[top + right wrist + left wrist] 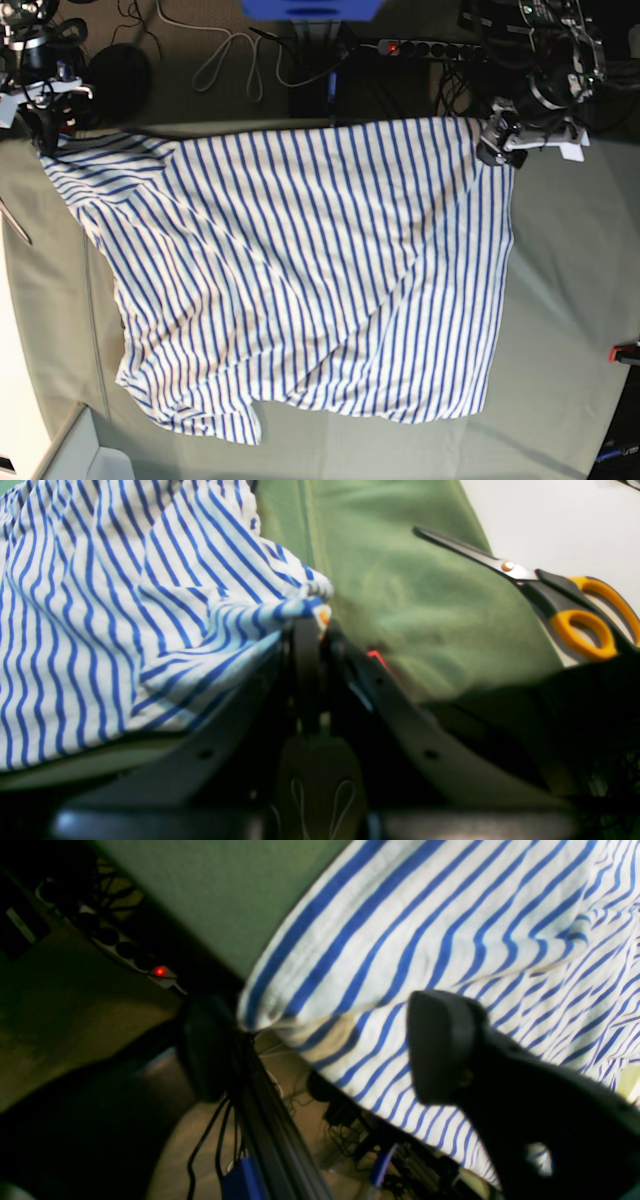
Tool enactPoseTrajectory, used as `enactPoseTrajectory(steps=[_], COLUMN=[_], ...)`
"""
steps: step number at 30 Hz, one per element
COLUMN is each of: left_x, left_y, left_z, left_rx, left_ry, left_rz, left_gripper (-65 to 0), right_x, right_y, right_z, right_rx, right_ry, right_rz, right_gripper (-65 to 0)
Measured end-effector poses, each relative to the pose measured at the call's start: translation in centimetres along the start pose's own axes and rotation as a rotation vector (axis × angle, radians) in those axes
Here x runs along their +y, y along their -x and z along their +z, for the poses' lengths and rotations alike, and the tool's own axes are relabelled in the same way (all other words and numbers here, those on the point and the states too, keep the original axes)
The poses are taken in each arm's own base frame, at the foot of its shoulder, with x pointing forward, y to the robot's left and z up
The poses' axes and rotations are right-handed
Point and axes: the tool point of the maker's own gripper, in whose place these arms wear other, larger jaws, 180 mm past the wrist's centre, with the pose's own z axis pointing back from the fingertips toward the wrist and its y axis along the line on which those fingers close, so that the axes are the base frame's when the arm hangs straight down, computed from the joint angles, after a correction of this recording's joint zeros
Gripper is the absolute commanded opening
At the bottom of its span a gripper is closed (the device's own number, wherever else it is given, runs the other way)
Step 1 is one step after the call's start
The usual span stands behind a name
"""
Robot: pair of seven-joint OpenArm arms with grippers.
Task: Layout the t-shirt on the table in an organized manner, then fold the t-shirt properly
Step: 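Release and regrasp the shirt edge with the left gripper, pulling it taut, then fold the held shirt edge over onto the shirt with both grippers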
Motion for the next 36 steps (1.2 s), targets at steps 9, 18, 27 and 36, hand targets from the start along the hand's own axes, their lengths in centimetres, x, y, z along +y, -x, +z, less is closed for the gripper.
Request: enactPoseTrajectory(steps=[9,18,27,36], left_x=[1.6,1.4,-1.5,-5.0], left_y=[0.9,0.4,-3.9,-6.2], left_z=[-0.9,-0.4,3.2,3.3], left_rx=[0.057,0.036,-0.123,-0.179], left_ry=[-0.03,-0.031,0.043,0.118], left_rz=[0.045,0.014,-0.04,-0.057], left_gripper=[-64.9,-64.8,-64.8,-64.8], right_x=[0.1,0.0,-0.7,0.3], right_y=[-0.1,-0.2,-1.2,-3.5], right_z=[-0.2,-0.2,-0.3,-1.7], right_rx=[-0.005,-0.006,-0.026,-0.092], right_ry=[-0.001,-0.002,0.0,-0.019], right_rz=[-0.001,0.001,0.028,0.038], right_gripper=[-65.0,-65.0,-65.0,-65.0])
